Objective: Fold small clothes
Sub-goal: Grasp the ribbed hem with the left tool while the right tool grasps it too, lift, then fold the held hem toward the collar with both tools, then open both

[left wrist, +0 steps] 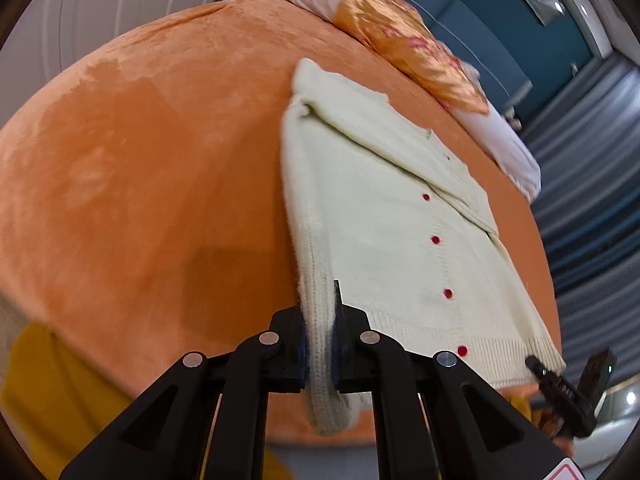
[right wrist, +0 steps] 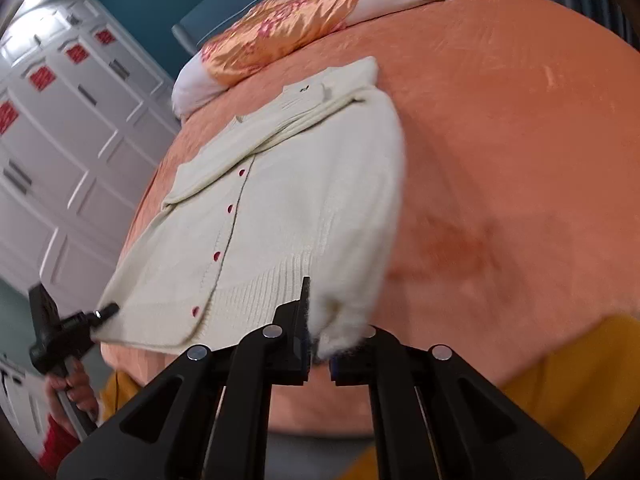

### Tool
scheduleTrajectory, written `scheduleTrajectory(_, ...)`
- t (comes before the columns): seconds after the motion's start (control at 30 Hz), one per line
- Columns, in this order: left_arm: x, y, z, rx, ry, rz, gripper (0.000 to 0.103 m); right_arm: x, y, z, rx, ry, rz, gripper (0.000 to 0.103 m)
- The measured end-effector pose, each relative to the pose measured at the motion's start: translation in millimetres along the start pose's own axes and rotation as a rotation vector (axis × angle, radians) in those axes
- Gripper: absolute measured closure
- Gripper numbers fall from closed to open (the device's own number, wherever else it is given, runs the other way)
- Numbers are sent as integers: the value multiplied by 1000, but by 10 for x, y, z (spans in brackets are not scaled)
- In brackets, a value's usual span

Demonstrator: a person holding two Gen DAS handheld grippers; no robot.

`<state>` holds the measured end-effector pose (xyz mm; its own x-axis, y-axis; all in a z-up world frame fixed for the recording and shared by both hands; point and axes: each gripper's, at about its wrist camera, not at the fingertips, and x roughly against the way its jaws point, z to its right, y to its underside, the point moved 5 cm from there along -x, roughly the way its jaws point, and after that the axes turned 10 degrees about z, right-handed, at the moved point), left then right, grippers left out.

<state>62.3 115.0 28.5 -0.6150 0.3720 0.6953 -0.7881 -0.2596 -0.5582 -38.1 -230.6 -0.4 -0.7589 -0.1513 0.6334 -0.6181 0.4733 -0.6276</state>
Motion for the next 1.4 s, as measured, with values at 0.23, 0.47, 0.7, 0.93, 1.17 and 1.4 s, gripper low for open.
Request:
scheduleTrajectory(0.23, 787, 997, -66, -171, -40, -199, 97, 855, 933, 115, 70, 16, -251, 98)
scheduleTrajectory(0.47, 1302, 1405, -62, -144, -43, -247, 97, 1345, 1203, 127, 8, -5, -303, 98)
scheduleTrajectory(0.7, 936, 167, 395, -206, 39, 67, 97, 982, 51, -138, 64, -76, 34, 98)
scheduleTrajectory(0.93, 42, -859, 574, -145, 6, 295, 97, 111, -866, -136, 34, -63, 266, 98)
scheduleTrajectory(1.17, -768, -1030, 355, -61, -98, 250, 97, -633, -1055, 49, -132, -32, 251, 98)
scheduleTrajectory(1.4, -1274, -970, 105, -35, -182, 187, 96, -1168, -1051, 217, -200, 14, 188, 98)
